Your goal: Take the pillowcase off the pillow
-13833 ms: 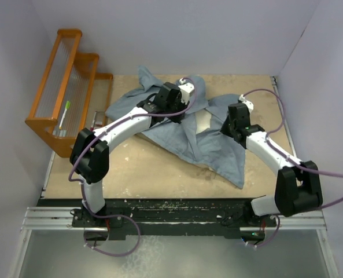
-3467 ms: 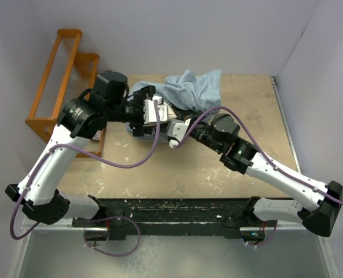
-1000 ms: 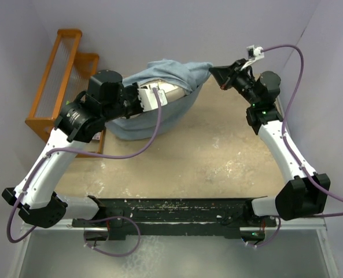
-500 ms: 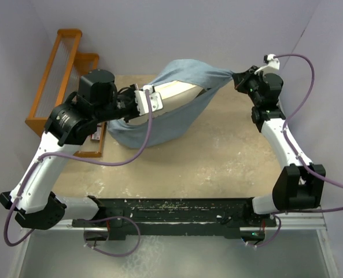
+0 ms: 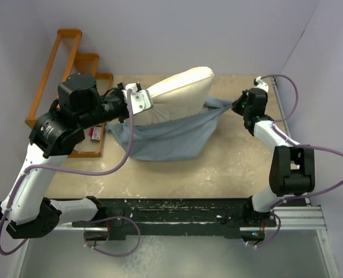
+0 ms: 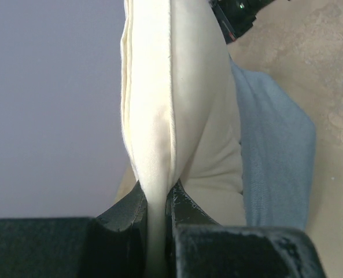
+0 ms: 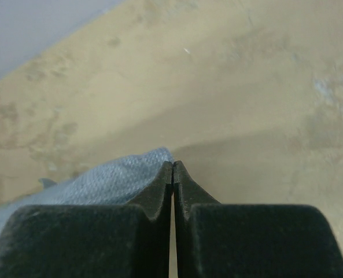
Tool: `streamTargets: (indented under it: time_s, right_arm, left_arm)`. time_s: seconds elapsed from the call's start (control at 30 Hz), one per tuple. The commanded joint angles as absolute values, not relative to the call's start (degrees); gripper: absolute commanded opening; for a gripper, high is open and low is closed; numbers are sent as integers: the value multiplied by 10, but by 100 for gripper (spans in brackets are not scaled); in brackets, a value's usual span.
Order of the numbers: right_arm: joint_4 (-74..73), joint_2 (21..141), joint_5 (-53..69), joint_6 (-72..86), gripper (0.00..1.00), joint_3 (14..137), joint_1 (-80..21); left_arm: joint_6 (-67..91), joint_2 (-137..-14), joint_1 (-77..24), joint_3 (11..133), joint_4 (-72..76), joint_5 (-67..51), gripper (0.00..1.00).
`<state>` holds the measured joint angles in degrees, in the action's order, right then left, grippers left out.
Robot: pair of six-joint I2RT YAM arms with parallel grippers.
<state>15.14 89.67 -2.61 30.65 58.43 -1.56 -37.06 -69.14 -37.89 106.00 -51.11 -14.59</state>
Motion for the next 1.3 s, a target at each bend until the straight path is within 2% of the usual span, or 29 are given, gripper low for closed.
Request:
streamTargets:
  time_s: [0.0,0.03,0.17,0.2,0.23,0.3,0.33,0.37,0.4,0.57,0.67,0.77,0.93,1.03,1.27]
  right_arm:
    - [150,895,-104,263,0,586,4]
    - [170,885,-59,258,2,587,0]
    - [356,780,55,192,46,520,-45]
    - [405,739,99,181,61,504,-50]
    - [417,716,142,169,71,507,-51]
    - [403,683,264,158,78,545,-45]
    - [386,671,321,143,87,566,-41]
    - [371,661,378,130,90,594,-41]
    - [357,653,424,119,97,615,-40]
    - [340,614,575,106,98,661,-40]
    - [365,592,591,104,97,685,-42]
    - [346,580,594,86,96,721,-54]
    - [152,598,551,-75,95,819,-131]
    - [80,614,548,-116,95,862,-159]
    - [-104,668,527,-180,92,899,-231]
  left_arm:
    - [-365,-624,-375,1063,-329,-117,0]
    - [-364,-623,-375,1055,-317,-114,0]
    - [-362,-643,-375,1056,-305,-117,0]
    - [-363,-649,-374,1057,-307,-120,0]
    - [-364,-653,-374,1056,-308,-125,0]
    - [-377,-658,-374,1048,-313,-135,0]
    - [-390,-658,-374,1037,-311,-140,0]
    - [-410,-656,-374,1025,-306,-143,0]
    - [-426,-653,-374,1010,-298,-144,0]
    - [-509,-655,-374,965,-252,-128,0]
    - [-548,-662,-374,956,-246,-140,0]
    - [-609,-639,-374,915,-212,-205,0]
    - [-660,-630,-375,897,-204,-325,0]
    - [-660,-636,-379,901,-206,-372,0]
    - [-693,-663,-390,906,-217,-359,0]
